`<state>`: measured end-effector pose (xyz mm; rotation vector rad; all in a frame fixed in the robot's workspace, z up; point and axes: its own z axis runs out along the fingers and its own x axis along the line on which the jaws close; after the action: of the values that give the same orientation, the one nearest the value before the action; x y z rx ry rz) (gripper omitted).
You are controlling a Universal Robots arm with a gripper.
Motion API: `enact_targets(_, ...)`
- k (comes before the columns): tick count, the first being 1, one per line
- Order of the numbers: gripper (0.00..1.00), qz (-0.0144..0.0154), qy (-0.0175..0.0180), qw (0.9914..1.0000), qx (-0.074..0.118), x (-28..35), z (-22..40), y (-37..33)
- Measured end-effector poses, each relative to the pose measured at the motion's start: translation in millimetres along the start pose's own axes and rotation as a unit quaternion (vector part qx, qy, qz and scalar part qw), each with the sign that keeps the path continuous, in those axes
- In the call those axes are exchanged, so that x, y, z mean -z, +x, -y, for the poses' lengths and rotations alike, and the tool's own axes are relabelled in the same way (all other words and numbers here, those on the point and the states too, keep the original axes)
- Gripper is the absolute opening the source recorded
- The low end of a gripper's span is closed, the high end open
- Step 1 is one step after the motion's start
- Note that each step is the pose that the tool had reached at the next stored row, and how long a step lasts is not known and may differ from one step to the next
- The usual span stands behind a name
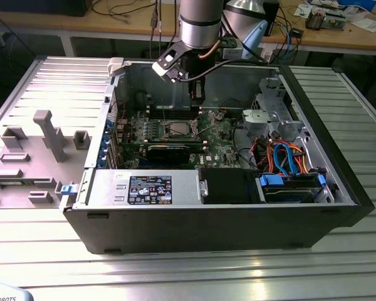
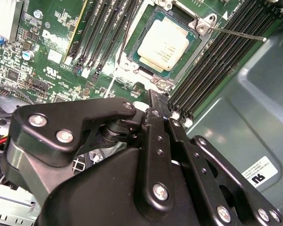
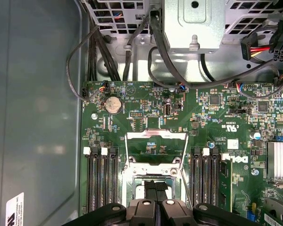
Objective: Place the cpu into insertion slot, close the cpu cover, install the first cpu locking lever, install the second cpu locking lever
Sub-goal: 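Close the cpu cover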
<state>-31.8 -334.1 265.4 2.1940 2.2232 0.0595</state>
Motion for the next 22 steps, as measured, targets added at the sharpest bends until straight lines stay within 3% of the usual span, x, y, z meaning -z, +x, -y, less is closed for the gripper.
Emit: enact_targets(22, 0.11, 0.0, 0.0, 1.0, 0.0, -0.6, -14.0, -0.2)
